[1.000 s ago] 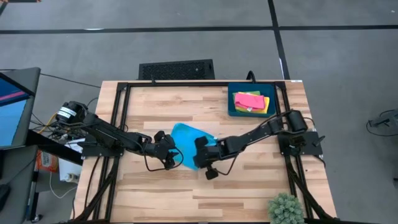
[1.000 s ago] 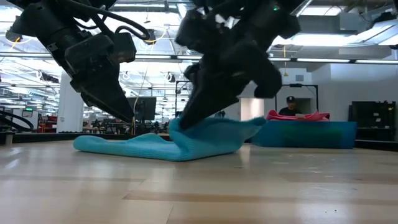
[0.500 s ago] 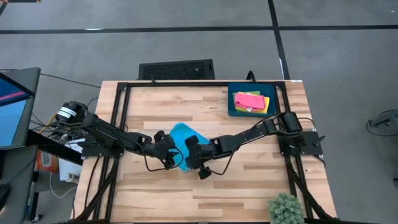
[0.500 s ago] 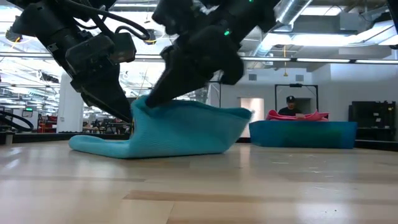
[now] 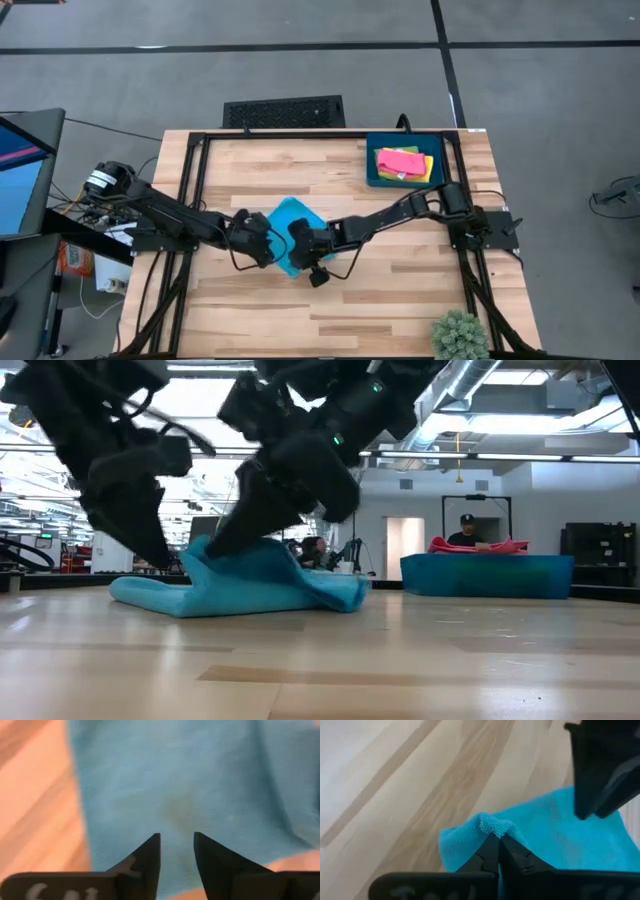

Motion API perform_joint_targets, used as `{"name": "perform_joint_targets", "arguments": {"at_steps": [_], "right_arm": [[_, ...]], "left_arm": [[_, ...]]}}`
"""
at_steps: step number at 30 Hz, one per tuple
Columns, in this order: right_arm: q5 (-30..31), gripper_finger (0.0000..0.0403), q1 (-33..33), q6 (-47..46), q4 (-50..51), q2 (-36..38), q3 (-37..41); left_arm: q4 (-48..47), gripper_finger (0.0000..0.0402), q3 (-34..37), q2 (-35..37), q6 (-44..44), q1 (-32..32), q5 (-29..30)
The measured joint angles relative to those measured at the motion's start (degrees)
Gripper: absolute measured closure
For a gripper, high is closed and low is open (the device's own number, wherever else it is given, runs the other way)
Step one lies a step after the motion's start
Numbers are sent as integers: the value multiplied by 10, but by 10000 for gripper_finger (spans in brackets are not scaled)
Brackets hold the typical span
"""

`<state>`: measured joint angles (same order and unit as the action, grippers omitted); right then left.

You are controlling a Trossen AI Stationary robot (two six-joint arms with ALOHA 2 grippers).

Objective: Fold microfiber towels
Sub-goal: Fold the light blue microfiber towel

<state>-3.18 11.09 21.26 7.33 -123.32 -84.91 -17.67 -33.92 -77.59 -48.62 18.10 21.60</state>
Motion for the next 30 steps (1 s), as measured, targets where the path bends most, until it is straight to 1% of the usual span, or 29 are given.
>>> {"name": "perform_joint_targets", "arguments": {"at_steps": [4,6,8,11,14,17,21,25,30], "right_arm": [[-1,377,0,2,-3,-6,2],[-1,379,0,2,-4,-6,0],[-1,381,0,2,-2,-8,0],[-1,381,0,2,-4,-8,1],[-2,378,0,1,-5,-8,1],[-19,377,0,-2,-6,-8,1],[-30,380,0,-2,-22,-8,1],[-30,381,-3,-2,-40,-8,1],[-31,374,-12,-2,-50,-8,1]], "left_arm": [[-78,332,0,2,-44,17,50],[-91,353,1,-3,-53,19,58],[-77,371,9,-6,-46,19,61],[2,394,31,-17,-4,11,56],[75,398,62,-37,6,-4,35],[133,398,83,-55,8,-21,30],[149,401,83,-63,49,-40,22],[188,401,84,-65,99,-59,9],[200,400,85,-65,120,-80,0]]}}
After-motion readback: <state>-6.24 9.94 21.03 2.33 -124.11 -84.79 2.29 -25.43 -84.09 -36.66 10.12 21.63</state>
